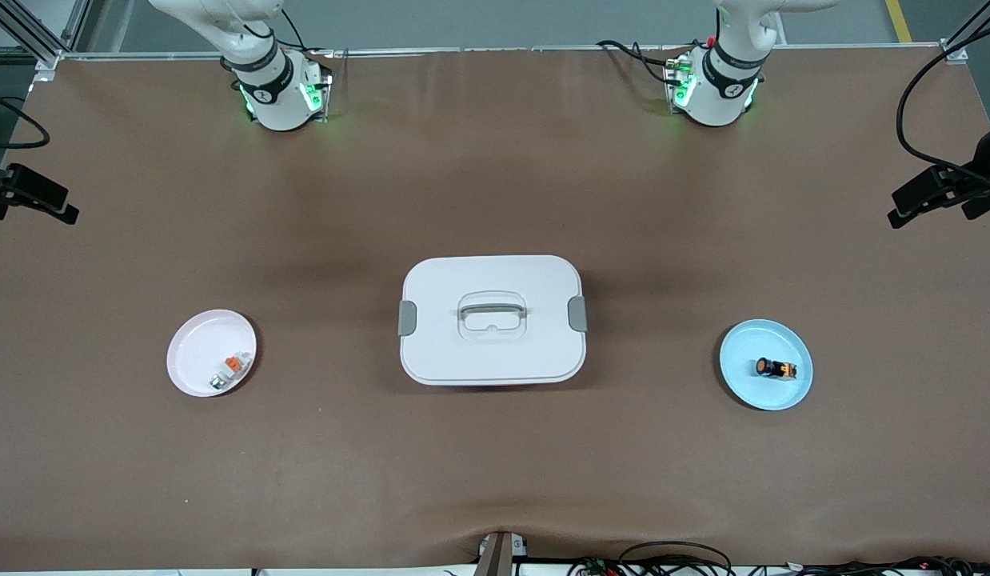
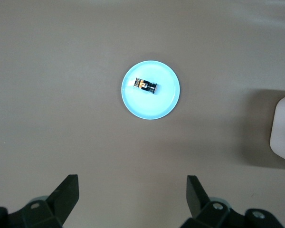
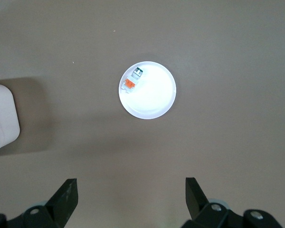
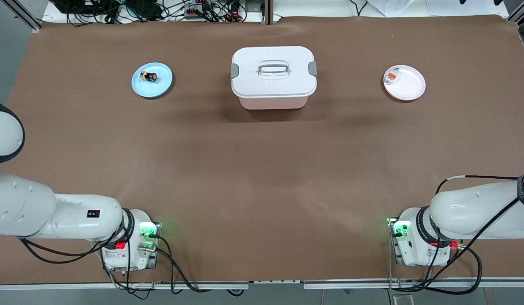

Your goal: Transfer orange switch to right arm and place

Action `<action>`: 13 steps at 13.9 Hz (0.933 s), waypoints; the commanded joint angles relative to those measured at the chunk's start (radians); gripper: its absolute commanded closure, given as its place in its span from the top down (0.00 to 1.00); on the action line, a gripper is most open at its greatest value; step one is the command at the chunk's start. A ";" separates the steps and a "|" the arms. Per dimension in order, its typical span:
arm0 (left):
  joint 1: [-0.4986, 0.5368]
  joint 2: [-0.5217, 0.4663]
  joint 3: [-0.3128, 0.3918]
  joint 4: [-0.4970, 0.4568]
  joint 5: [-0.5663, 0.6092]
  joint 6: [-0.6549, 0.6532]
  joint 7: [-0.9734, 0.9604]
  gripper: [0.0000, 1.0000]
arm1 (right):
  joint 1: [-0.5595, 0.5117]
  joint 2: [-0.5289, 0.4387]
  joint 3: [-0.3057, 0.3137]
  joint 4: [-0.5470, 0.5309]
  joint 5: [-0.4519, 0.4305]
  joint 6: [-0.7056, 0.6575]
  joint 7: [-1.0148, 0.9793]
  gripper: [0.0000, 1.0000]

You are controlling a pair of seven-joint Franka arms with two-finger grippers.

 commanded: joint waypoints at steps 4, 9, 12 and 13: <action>0.008 0.007 0.000 0.019 -0.015 -0.024 0.008 1.00 | -0.015 -0.014 0.011 -0.009 0.009 -0.002 -0.011 1.00; 0.009 0.010 0.001 0.019 -0.032 -0.010 0.010 1.00 | -0.011 -0.014 0.012 -0.009 0.009 -0.002 -0.008 1.00; 0.011 0.026 0.003 0.016 -0.020 0.044 0.019 1.00 | -0.017 -0.013 0.009 -0.008 0.011 0.002 -0.008 1.00; 0.012 0.041 0.006 0.017 -0.028 0.055 0.010 1.00 | -0.014 -0.014 0.009 -0.006 0.009 0.010 -0.012 1.00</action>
